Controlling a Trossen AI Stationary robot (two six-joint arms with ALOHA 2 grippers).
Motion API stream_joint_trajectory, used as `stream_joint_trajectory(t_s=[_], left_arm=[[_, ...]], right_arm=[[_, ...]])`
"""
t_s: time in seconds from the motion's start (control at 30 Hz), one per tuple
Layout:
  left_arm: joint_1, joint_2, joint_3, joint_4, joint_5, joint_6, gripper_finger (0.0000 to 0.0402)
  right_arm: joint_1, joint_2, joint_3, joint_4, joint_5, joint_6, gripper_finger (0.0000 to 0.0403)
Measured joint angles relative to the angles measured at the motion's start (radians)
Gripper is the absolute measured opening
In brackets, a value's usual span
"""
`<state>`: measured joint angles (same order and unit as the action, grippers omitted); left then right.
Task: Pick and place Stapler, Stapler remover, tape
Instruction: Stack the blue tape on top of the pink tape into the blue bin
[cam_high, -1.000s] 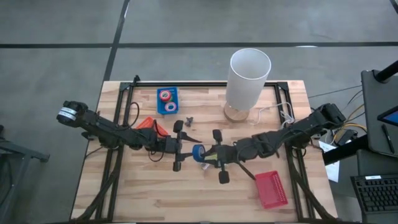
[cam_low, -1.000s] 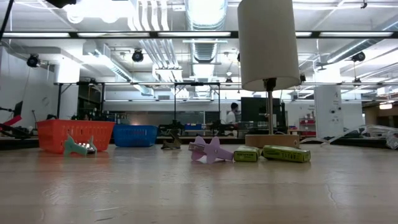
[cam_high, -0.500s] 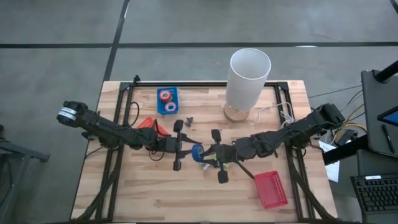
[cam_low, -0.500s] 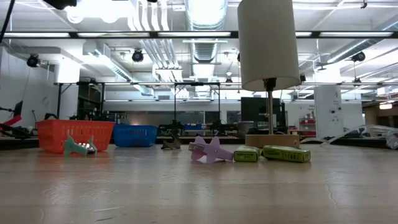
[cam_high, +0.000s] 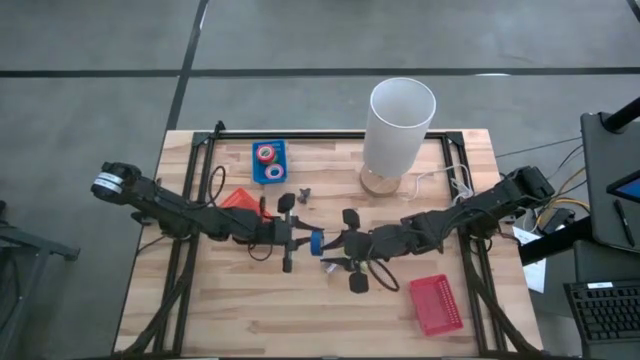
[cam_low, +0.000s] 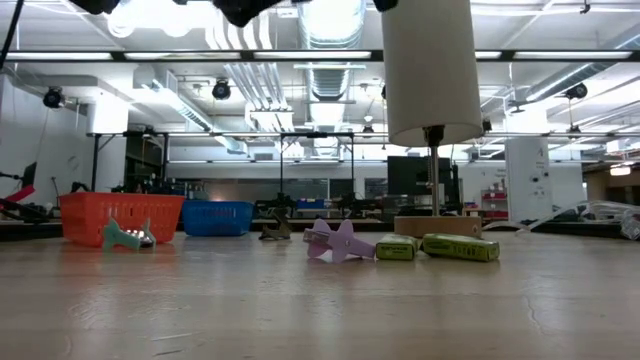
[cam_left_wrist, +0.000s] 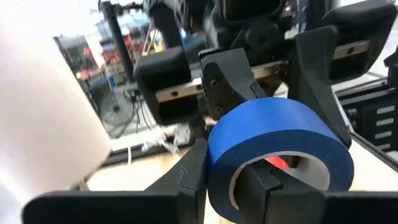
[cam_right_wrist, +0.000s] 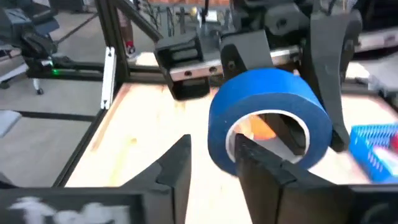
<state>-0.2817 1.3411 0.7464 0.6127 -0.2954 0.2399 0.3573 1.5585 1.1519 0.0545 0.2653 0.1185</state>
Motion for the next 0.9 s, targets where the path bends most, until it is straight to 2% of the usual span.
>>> stream_joint_trajectory(t_s=[0.1, 0.27, 0.43, 0.53, 0.63, 0.8, 0.9], left_arm=[[0.0, -0.003, 0.0, -0.058, -0.007, -0.024, 0.0061], [0.0, -0.042, 0.0, -0.234, -0.073, -0.109, 0.0044], [-0.002, -0.076, -0.001, -0.331, -0.077, -0.197, 0.0056], [-0.003, -0.106, -0.001, -0.451, -0.107, -0.261, 0.0062], [0.006, -0.141, 0.011, -0.637, -0.227, -0.361, 0.006], [0.044, -0.197, 0.021, -0.915, -0.529, -0.547, 0.0053], [0.125, -0.227, 0.028, -1.012, -0.55, -0.605, 0.0054]], right_arm=[[0.0, 0.0, 0.0, -0.058, 0.01, 0.05, 0.0143], [0.0, -0.001, 0.0, -0.181, 0.088, 0.073, 0.0185], [-0.002, -0.001, 0.001, -0.295, 0.235, 0.098, 0.0208], [-0.002, -0.001, 0.0, -0.367, 0.347, 0.123, 0.0213], [-0.003, 0.0, -0.006, -0.408, 0.39, 0.155, 0.0215], [-0.006, 0.002, -0.04, -0.409, 0.392, 0.171, 0.0215], [-0.008, 0.002, -0.063, -0.397, 0.393, 0.171, 0.0215]])
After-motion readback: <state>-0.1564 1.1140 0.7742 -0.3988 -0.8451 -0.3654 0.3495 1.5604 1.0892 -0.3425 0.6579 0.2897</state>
